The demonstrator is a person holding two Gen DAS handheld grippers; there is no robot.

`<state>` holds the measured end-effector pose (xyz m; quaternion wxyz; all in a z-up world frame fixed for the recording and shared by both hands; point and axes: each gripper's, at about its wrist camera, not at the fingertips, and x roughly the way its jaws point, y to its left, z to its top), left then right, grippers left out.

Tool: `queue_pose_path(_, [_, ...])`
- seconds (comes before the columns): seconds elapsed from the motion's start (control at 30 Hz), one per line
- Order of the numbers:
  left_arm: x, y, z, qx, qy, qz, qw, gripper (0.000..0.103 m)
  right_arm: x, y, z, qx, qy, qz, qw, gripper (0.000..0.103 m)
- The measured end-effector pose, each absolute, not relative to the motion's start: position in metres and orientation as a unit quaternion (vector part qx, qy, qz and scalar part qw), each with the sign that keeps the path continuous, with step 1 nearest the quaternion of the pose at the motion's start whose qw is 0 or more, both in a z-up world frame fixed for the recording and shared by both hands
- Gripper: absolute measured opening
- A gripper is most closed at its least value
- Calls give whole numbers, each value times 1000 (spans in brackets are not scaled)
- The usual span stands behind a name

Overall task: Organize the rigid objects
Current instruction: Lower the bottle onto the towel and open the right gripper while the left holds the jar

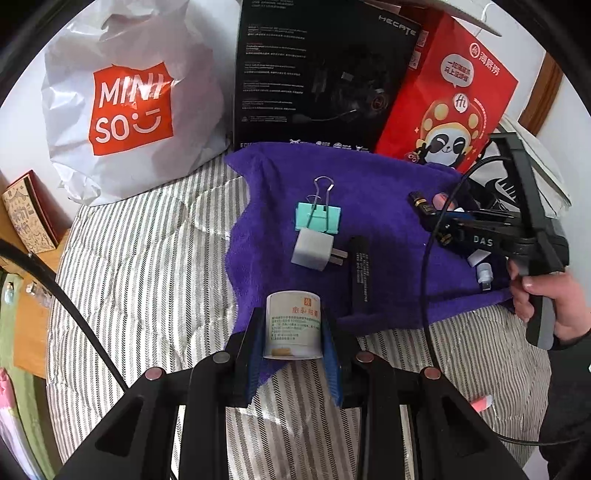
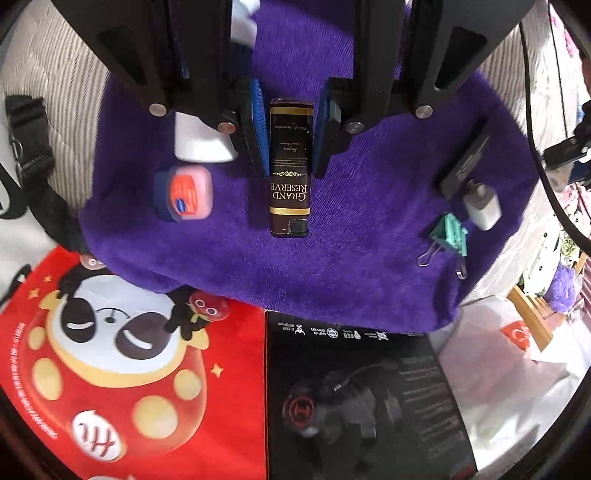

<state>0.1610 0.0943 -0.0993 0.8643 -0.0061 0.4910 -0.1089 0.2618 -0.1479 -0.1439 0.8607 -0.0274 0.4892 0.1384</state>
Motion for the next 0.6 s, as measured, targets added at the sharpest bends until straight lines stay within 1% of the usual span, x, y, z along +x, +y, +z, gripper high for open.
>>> queue_pose_path(0.37, [164, 99, -107, -17, 496, -115, 861, 28, 271, -144, -149, -43, 486, 130, 863, 24])
queue_pose_path(0.4, [164, 99, -107, -16, 496, -114, 861, 28, 271, -142, -150, -46, 486, 132, 863, 25])
queue_pose_path(0.43, [164, 98, -107, -15, 496, -114, 861, 28, 271, -142, -150, -47, 486, 136, 862, 29])
queue_pose_path(0.47, [164, 98, -107, -14, 495, -114, 861, 28, 270, -142, -150, -43, 490, 140, 860, 36])
queue_pose_path(0.5, [164, 97, -107, -15, 495, -114, 861, 28, 267, -143, -149, -39, 491, 142, 858, 39])
queue_pose_path(0.6, [164, 97, -105, -18, 494, -115, 862, 28, 251, -146, -144, -33, 482, 146, 864, 39])
